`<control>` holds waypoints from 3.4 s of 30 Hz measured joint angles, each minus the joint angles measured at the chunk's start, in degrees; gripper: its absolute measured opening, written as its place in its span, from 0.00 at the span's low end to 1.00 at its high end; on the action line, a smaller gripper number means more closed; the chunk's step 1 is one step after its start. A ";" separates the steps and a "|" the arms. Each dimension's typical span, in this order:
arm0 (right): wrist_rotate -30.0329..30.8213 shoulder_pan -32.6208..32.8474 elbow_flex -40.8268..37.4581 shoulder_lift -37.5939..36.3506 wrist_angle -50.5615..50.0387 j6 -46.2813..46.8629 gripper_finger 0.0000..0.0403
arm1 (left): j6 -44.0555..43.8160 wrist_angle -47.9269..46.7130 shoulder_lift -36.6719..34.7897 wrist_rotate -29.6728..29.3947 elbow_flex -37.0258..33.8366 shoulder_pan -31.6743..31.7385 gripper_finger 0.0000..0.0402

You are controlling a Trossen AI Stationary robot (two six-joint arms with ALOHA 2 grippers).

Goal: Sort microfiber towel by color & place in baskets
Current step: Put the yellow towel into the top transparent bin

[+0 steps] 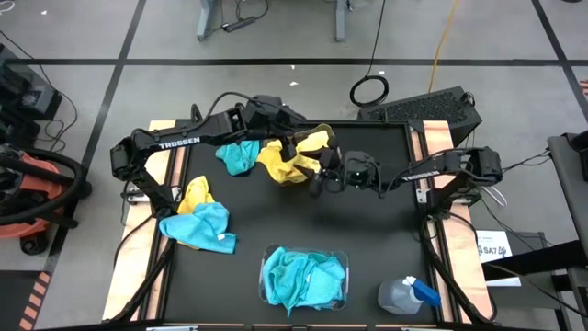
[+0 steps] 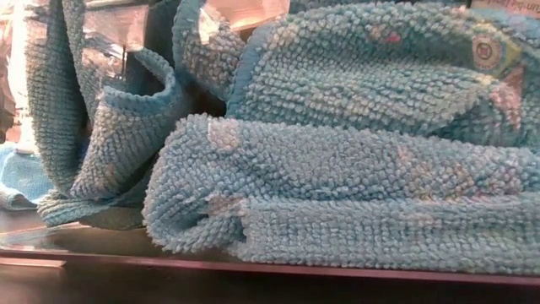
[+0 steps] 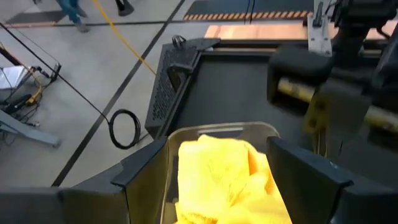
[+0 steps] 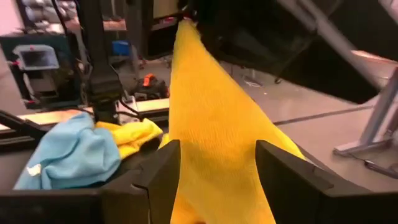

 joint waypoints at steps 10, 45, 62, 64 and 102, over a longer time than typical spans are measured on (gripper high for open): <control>-1.57 -2.24 3.75 10.61 8.46 2.10 0.46 | -1.55 1.92 0.00 0.90 0.00 -0.07 0.68; -1.99 -6.07 5.49 1.34 -19.16 -8.67 0.18 | 1.36 -36.98 -12.09 -1.48 -8.23 2.43 0.68; -9.66 -3.84 5.49 9.16 -8.30 -13.75 0.81 | 1.55 -11.37 -9.38 3.84 -21.22 1.33 0.68; -10.05 -3.84 5.49 11.57 -4.08 -14.77 0.78 | 1.55 -10.13 -8.71 3.90 -21.22 0.89 0.68; 3.04 -8.56 22.29 4.82 -45.79 -17.88 0.02 | -4.19 -25.07 -23.61 -4.49 -20.76 -3.28 0.68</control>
